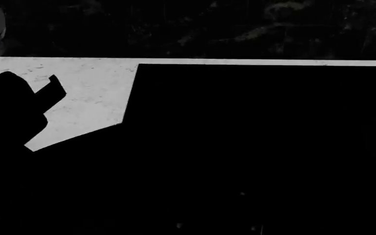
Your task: Pick the tomato from the pan and place it in the bowl.
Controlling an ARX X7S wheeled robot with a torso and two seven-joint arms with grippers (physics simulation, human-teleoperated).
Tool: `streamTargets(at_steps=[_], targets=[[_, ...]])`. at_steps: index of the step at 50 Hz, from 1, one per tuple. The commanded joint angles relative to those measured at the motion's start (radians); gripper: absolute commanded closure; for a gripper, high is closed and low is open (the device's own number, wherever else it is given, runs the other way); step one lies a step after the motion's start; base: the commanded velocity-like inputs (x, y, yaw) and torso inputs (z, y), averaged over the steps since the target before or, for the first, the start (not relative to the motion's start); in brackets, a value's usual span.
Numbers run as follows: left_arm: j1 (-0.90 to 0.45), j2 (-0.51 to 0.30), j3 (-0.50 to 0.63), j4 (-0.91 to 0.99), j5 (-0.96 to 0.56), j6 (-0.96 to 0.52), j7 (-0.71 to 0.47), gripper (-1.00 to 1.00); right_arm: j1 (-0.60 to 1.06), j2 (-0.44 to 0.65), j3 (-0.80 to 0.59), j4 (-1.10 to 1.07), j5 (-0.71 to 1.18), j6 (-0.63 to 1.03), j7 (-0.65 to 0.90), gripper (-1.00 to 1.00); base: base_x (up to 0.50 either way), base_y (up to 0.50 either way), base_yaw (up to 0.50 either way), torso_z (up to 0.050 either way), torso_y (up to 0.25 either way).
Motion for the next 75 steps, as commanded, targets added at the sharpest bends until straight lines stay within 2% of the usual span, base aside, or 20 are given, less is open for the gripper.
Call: streamTargets(at_steps=[1, 10, 14, 27, 34, 48, 60, 75], targets=[[0.038, 0.012, -0.168, 0.0, -0.085, 0.093, 0.023, -1.0, 0.116, -0.027, -0.172, 0.151, 0.072, -0.231, -0.023, 1.0, 0.0, 0.0, 0.0, 0.0, 0.0], [-0.013, 0.107, -0.322, 0.0, -0.186, 0.266, 0.023, -1.0, 0.199, -0.028, -0.304, 0.216, 0.13, -0.357, -0.053, 1.0, 0.0, 0.0, 0.0, 0.0, 0.0], [-0.008, 0.112, -0.361, 0.0, -0.214, 0.282, 0.023, -1.0, 0.237, -0.029, -0.375, 0.234, 0.164, -0.424, -0.061, 1.0, 0.0, 0.0, 0.0, 0.0, 0.0], [0.012, 0.095, -0.385, 0.0, -0.232, 0.267, 0.023, -1.0, 0.407, -0.03, -0.643, 0.223, 0.338, -0.698, -0.108, 1.0, 0.0, 0.0, 0.0, 0.0, 0.0], [0.0, 0.117, -0.395, 0.0, -0.234, 0.3, 0.023, -1.0, 0.458, -0.031, -0.759, 0.219, 0.4, -0.799, -0.148, 1.0, 0.0, 0.0, 0.0, 0.0, 0.0], [-0.029, 0.168, -0.426, 0.0, -0.246, 0.372, 0.023, -1.0, 0.418, -0.031, -0.773, 0.254, 0.386, -0.779, -0.169, 1.0, 0.0, 0.0, 0.0, 0.0, 0.0], [-0.041, 0.209, -0.5, 0.0, -0.293, 0.439, 0.023, -1.0, 0.384, -0.031, -0.772, 0.259, 0.369, -0.757, -0.169, 1.0, 0.0, 0.0, 0.0, -0.001, 0.0], [-0.032, 0.224, -0.561, 0.0, -0.336, 0.462, 0.023, -1.0, 0.356, -0.031, -0.772, 0.253, 0.362, -0.741, -0.161, 1.0, 0.01, 0.0, -0.01, -0.006, 0.0]])
